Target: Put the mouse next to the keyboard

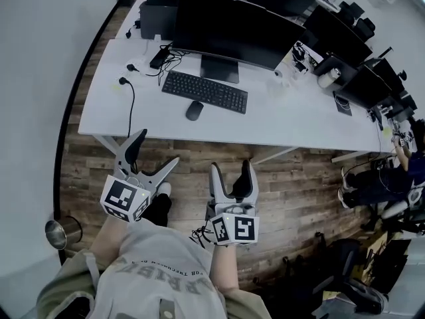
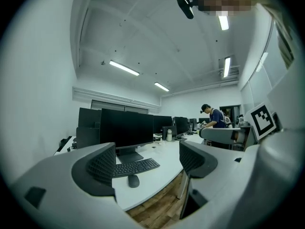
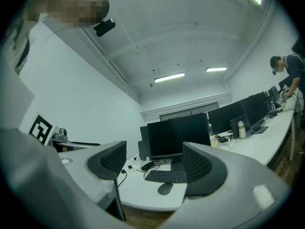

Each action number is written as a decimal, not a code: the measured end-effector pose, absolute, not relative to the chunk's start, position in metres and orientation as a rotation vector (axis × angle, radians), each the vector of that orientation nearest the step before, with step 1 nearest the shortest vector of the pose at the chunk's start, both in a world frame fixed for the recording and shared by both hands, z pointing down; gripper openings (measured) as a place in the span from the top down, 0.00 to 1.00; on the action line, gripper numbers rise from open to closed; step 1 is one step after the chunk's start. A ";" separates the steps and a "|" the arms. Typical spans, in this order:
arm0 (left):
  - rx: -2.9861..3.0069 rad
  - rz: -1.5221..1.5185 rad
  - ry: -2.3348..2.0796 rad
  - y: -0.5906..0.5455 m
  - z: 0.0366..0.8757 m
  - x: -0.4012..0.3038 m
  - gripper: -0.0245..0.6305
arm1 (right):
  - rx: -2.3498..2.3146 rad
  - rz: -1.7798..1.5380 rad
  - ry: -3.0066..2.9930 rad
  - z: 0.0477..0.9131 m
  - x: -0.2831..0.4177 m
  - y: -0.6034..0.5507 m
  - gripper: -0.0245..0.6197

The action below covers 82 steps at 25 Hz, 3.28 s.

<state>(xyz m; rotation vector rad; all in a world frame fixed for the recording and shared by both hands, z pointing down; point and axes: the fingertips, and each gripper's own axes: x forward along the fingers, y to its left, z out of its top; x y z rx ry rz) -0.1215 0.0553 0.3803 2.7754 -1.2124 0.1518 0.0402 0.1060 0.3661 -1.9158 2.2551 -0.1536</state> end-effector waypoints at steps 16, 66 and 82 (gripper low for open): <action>2.741 0.215 -1.014 -0.097 0.413 -0.134 0.35 | -2.036 -0.429 2.204 0.413 0.021 -0.065 0.40; 2.480 0.392 -1.245 -0.249 0.473 -0.093 0.34 | -2.301 -1.666 2.352 0.715 0.008 -0.210 0.46; 2.566 0.326 -1.158 -0.214 0.454 -0.085 0.34 | -2.345 -1.437 2.361 0.683 0.029 -0.204 0.49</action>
